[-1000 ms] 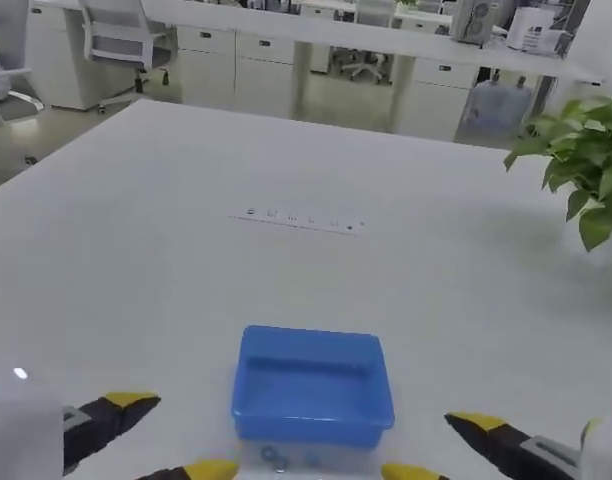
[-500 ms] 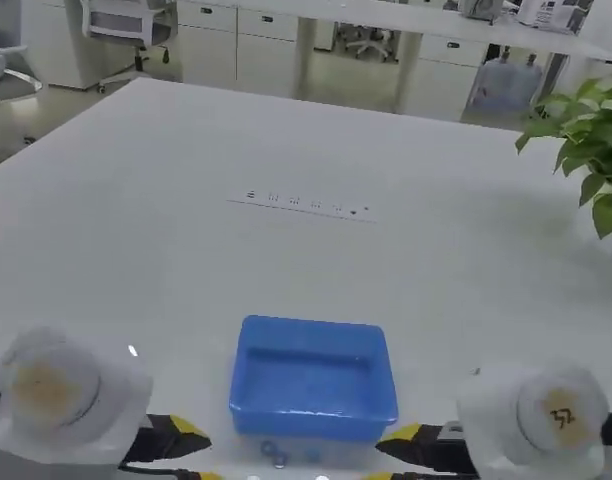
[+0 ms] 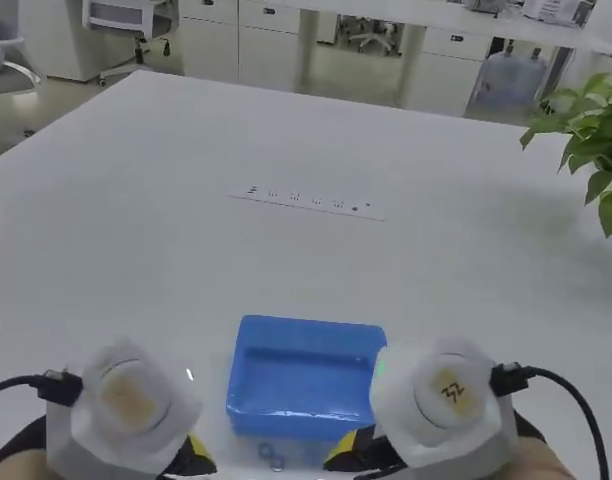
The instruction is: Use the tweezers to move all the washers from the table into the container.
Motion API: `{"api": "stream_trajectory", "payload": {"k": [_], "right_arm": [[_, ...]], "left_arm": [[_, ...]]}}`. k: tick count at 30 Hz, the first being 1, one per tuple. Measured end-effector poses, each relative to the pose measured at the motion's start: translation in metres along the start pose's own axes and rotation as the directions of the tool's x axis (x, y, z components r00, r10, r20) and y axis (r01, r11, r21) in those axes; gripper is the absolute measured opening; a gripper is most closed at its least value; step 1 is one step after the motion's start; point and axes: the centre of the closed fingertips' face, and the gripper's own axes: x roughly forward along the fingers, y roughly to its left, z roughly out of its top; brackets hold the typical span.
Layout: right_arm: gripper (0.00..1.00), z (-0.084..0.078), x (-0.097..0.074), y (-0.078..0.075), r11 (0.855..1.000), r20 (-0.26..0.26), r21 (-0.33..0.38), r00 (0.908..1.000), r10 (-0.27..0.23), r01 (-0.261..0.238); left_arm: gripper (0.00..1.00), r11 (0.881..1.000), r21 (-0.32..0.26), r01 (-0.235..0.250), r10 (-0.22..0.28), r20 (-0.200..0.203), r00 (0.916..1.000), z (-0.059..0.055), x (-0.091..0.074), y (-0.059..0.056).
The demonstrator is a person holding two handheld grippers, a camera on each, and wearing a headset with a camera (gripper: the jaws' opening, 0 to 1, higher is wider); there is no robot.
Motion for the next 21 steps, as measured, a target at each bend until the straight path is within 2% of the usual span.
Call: {"api": "stream_trajectory", "payload": {"k": [1, 3, 4, 7, 9, 12, 16, 20, 21], "right_arm": [[0.16, 0.0, 0.0, 0.0, 1.0, 0.0, 0.0, 1.0, 0.001, -0.001], [0.16, 0.0, 0.001, 0.0, 1.0, 0.001, 0.002, 1.0, 0.003, -0.003], [0.15, -0.002, 0.002, 0.0, 1.0, 0.002, 0.004, 1.0, 0.001, -0.001], [0.15, -0.006, 0.004, 0.001, 1.0, -0.001, 0.005, 1.0, -0.005, 0.005], [0.15, -0.007, 0.004, 0.003, 1.0, 0.007, 0.011, 1.0, -0.005, 0.005], [0.14, -0.007, 0.003, 0.005, 1.0, 0.026, 0.021, 0.9996, -0.014, 0.014], [0.13, -0.01, 0.001, 0.007, 0.999, 0.049, 0.037, 0.998, -0.041, 0.039], [0.12, -0.015, -0.003, 0.01, 0.995, 0.076, 0.071, 0.9945, -0.072, 0.066], [0.12, -0.016, -0.003, 0.01, 0.994, 0.082, 0.08, 0.9936, -0.078, 0.071]], "left_arm": [[0.17, 0.999, 0.038, 0.001, 0.0, -0.017, 0.9999, -0.002, 0.001, 0.0], [0.14, 0.997, 0.071, -0.012, 0.014, -0.028, 0.9995, -0.003, 0.002, 0.001], [0.12, 0.996, 0.088, -0.004, 0.008, -0.038, 0.9993, -0.005, 0.003, -0.001], [0.1, 0.997, 0.073, 0.023, -0.022, -0.018, 0.9996, -0.002, 0.005, -0.004], [0.09, 0.997, 0.077, 0.026, -0.025, -0.019, 0.9995, -0.002, 0.006, -0.003], [0.09, 0.994, 0.104, 0.029, -0.026, -0.027, 0.9993, -0.003, 0.009, -0.003], [0.08, 0.99, 0.125, 0.059, -0.057, -0.025, 0.9981, 0.0, 0.01, -0.009], [0.01, 0.98, 0.186, 0.065, -0.059, -0.036, 0.9976, -0.002, 0.011, -0.013], [0.01, 0.979, 0.198, 0.055, -0.05, -0.028, 0.9984, -0.001, 0.011, -0.012]]}}
